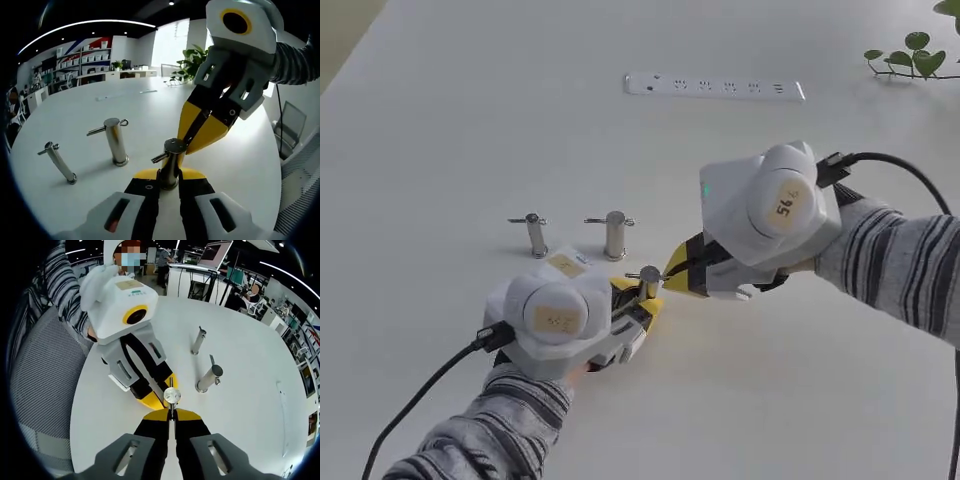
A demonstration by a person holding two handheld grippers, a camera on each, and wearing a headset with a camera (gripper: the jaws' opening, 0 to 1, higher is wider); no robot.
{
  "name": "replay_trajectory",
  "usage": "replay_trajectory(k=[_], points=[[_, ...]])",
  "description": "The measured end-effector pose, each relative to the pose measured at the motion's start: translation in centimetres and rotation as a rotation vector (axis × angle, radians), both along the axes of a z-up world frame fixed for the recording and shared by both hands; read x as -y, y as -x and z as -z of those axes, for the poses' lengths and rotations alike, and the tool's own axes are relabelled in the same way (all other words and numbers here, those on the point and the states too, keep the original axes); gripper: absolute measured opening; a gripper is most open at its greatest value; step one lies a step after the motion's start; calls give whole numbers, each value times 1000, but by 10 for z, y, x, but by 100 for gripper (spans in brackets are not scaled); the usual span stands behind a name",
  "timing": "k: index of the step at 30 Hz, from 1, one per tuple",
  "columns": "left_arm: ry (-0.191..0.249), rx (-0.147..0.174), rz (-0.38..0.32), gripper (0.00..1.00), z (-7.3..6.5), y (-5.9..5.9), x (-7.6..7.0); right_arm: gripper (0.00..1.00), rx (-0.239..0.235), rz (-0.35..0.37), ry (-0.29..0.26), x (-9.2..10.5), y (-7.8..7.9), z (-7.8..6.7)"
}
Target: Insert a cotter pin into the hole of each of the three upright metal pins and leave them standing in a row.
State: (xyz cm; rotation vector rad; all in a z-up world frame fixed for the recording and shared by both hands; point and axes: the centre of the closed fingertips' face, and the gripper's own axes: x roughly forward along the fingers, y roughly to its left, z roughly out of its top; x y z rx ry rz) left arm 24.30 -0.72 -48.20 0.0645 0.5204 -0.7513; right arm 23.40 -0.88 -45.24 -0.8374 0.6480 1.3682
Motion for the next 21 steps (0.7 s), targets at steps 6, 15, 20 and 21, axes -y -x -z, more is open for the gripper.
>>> replay_trajectory(k=[6,15,20,21], points=[[3,-3,-3,10,0,0,0,8,-3,13,-14,0,1,-4],[2,-3,-4,10,0,-1,0,3,4,23,5,13,2,-4],[1,-3,-4,10,0,-1,0,0,1,28,-6,12,2,-5],[2,-4,-4,10,0,-1,0,0,6,25,-9,11,2,-5]])
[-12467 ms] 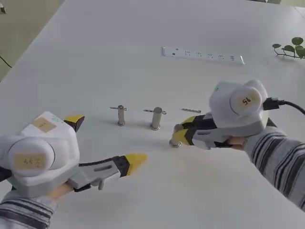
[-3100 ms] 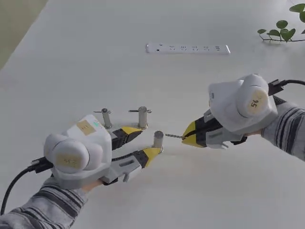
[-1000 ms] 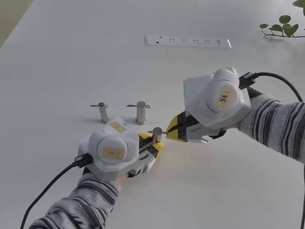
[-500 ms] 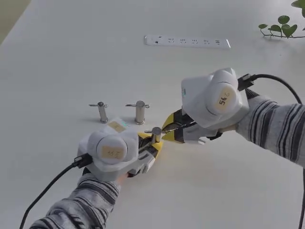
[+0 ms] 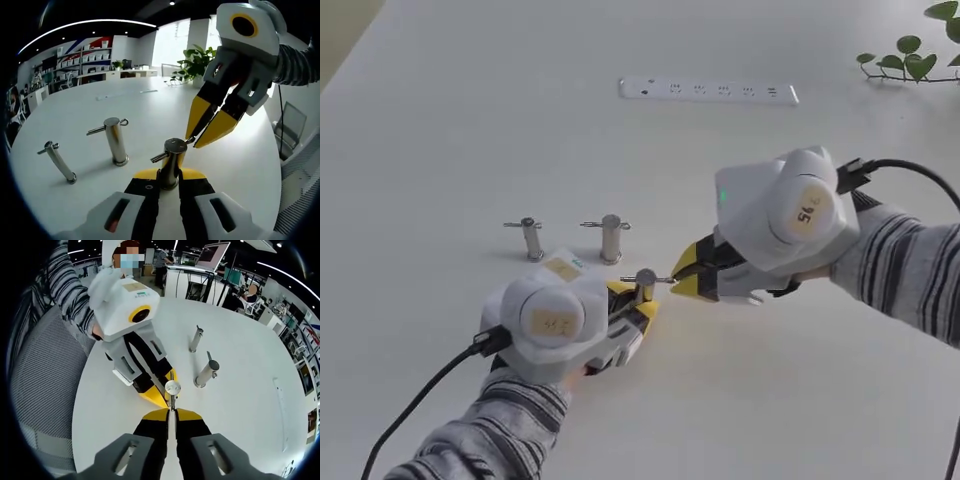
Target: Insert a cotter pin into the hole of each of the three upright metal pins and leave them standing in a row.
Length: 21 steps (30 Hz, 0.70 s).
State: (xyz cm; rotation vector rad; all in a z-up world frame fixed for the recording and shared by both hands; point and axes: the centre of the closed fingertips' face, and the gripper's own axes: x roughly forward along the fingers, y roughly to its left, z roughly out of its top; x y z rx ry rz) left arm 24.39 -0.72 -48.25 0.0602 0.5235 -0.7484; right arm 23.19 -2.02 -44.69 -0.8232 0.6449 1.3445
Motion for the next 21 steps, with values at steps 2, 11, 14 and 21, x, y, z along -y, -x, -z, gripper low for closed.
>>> replay_trajectory(k=[2,11,14,21], points=[[0,0,0,10,0,0,0,0,0,3,-6,-1,0,-1],[3,-1,-2,10,0,0,0,0,2,-2,-3,-4,0,-1],[5,-2,-4,11,0,1,0,0,1,-3,-4,-6,0,-1],[5,-2,-2,11,1,1,1,0,6,-11,-2,-9,1,0]])
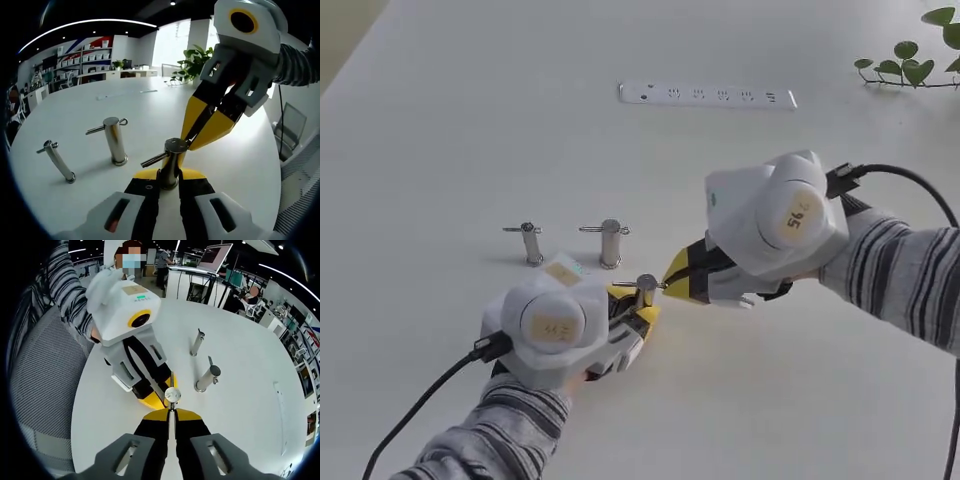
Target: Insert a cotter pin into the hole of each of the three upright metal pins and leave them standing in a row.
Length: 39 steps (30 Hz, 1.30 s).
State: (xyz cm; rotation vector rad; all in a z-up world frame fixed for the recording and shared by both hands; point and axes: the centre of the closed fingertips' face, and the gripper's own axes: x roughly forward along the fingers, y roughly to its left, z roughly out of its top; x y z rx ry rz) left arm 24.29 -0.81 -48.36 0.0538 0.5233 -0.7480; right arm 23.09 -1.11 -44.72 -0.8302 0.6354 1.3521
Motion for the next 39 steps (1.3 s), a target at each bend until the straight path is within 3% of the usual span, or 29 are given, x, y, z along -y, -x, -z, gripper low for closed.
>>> replay_trajectory(k=[16,25,32,39], points=[[-13,-5,-7,11,1,0,0,0,3,10,-9,0,-2,0],[-18,-8,5,23,-4,6,-7,7,-12,30,-22,-1,-1,-2],[-29,-1,20,31,-14,16,-21,11,-66,71,-89,-13,-3,-6],[-20,8,21,38,-23,21,-32,14,-121,110,-110,-20,-6,1]])
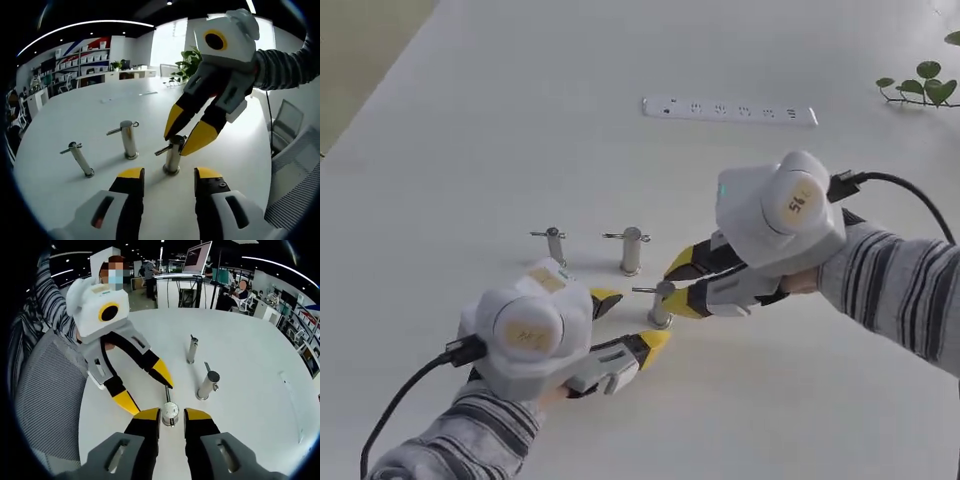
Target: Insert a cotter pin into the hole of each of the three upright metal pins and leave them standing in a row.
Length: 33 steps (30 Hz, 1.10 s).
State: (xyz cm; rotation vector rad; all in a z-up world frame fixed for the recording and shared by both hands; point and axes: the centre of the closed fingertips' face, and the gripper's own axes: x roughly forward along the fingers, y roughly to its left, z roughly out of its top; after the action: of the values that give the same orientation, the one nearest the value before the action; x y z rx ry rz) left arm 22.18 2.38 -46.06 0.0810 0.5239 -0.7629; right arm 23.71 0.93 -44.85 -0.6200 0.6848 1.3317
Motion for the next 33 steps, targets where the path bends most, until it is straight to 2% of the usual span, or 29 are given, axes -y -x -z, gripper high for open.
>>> replay_trajectory(k=[3,10,14,18,22,26,33], points=[[3,1,-4,41,-3,1,-7,14,-21,7,-8,-3,1,3],[26,-12,-18,45,-11,8,-18,9,-31,7,-6,-6,3,9],[38,-12,-28,52,-16,11,-25,9,-36,10,-5,-5,3,10],[41,-3,-38,57,-22,12,-34,9,-35,6,2,-5,3,10],[19,35,-42,64,-32,14,-45,8,-37,8,4,-4,2,10],[44,41,-68,67,-38,13,-56,8,-45,6,12,-1,1,9],[53,52,-99,72,-45,10,-70,8,-34,9,16,5,-5,4]])
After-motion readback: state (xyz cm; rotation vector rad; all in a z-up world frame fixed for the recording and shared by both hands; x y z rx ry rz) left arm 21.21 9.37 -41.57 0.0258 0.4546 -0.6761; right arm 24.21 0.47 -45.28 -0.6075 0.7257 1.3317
